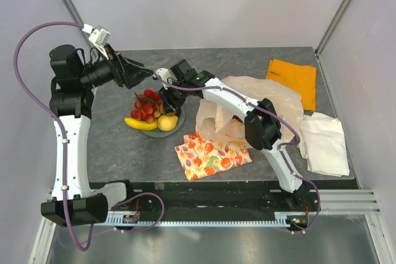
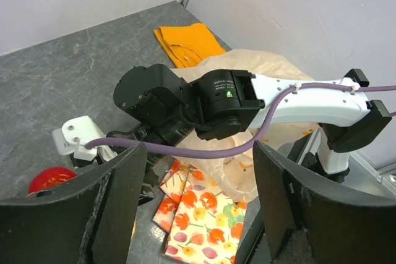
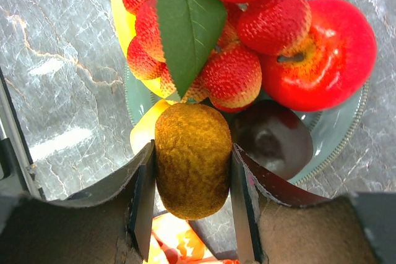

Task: Take the fake fruits out of the plastic bag
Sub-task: Place the fake fruit on the plate.

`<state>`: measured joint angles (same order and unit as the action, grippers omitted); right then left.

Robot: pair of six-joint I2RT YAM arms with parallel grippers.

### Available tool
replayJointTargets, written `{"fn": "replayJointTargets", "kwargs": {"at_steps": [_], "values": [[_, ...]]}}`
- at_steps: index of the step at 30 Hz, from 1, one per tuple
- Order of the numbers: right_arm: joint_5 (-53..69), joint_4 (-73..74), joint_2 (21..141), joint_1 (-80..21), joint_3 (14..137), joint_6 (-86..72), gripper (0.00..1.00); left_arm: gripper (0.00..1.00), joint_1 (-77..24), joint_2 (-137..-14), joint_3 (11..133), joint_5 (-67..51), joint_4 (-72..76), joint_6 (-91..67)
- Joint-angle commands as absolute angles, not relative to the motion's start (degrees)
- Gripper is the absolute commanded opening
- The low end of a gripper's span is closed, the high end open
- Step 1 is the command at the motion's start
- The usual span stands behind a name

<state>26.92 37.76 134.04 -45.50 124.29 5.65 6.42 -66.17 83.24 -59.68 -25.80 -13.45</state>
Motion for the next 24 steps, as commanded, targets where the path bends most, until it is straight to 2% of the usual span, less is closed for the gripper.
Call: {"fn": "replayJointTargets", "kwargs": {"at_steps": [1,5,7,13,17,24], "values": [[26.37,36.39,131.57,-46.41,123.84,8.17,0.48,0.76,6.68,-66.18,83.06,-61.0,-23.47,-15.12],[25.05,36.3,131.4,-46.5,123.14,9.05,0.54,0.76,6.77,-66.18,82.79,-61.08,-23.12,-15.38],[24.96,36.21,131.31,-46.58,122.78,9.4,0.54,0.76,6.77,-66.27,82.79,-61.08,-22.85,-15.56],[22.68,36.21,129.29,-46.49,121.73,9.76,0.48,0.76,6.77,-66.27,82.79,-61.26,-22.76,-15.64],[19.34,35.43,125.08,-46.67,121.03,9.93,0.4,0.76,6.68,-66.1,83.06,-61.26,-22.85,-15.64],[19.51,34.63,114.36,-56.22,110.07,21.51,0.4,0.76,6.86,-65.39,83.23,-60.91,-22.76,-15.38]]}}
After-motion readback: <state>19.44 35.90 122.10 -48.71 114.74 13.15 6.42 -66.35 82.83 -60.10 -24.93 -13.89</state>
